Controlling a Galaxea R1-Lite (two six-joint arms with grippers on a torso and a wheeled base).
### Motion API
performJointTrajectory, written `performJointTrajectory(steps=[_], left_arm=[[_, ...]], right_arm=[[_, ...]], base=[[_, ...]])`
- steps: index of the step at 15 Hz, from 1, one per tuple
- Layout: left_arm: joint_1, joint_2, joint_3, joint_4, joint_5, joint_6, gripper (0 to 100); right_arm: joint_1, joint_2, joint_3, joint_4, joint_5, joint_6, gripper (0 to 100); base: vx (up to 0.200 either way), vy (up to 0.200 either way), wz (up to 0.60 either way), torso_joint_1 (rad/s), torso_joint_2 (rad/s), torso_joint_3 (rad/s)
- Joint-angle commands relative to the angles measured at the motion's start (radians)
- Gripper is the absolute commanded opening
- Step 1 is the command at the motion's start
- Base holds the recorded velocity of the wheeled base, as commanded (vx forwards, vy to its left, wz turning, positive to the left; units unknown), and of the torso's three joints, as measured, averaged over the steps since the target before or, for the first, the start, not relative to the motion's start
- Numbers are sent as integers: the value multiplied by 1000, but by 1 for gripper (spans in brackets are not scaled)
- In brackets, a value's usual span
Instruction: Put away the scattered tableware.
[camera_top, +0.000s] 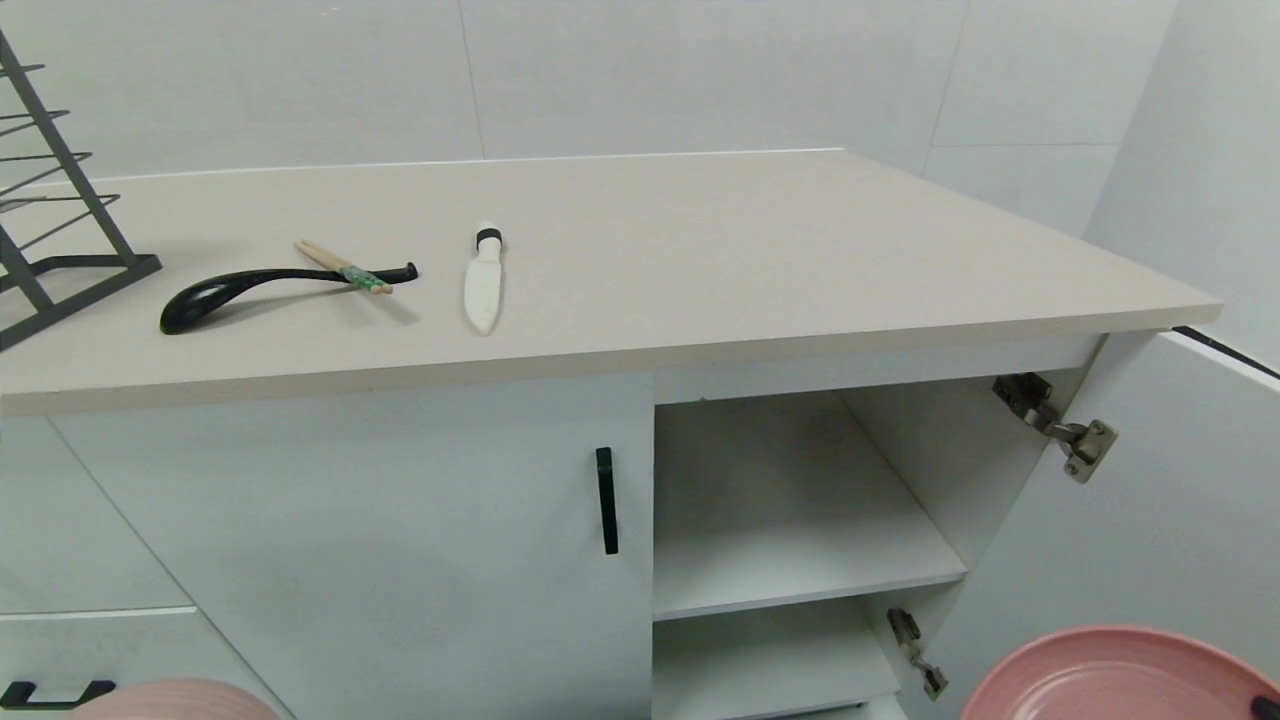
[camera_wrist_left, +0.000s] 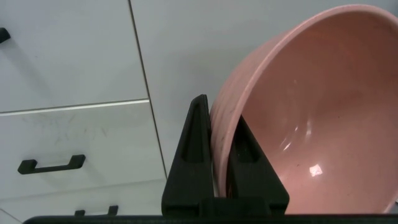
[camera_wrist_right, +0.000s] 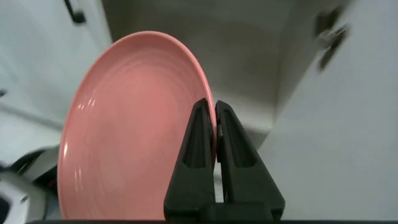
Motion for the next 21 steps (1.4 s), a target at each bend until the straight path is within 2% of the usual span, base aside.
performJointTrajectory(steps=[1,4,6,9,10,14,17,21], left_arm=[[0,1,0,0,0,-1,0],[0,1,0,0,-2,0,0],[0,1,0,0,-2,0,0],[0,1,0,0,-2,-1,0],[0,1,0,0,-2,-1,0],[0,1,0,0,-2,-1,0],[0,1,0,0,-2,-1,0],[0,1,0,0,-2,-1,0]], right_arm=[[39,282,12,-23,26,-8,0],[43,365,52,-84,26,-8,0],[43,491,73,-185,26,-11,0],[43,693,107,-418,26,-11,0],[47,814,164,-573,26,-13,0],[98,1049,173,-803,24,-8,0],[142,1199,173,-928,17,-5,0],[150,1310,102,-957,17,33,0]], base=[[0,0,0,0,0,0],[0,0,0,0,0,0],[0,0,0,0,0,0],[0,0,0,0,0,0],[0,0,0,0,0,0],[0,0,0,0,0,0],[0,0,0,0,0,0],[0,0,0,0,0,0]])
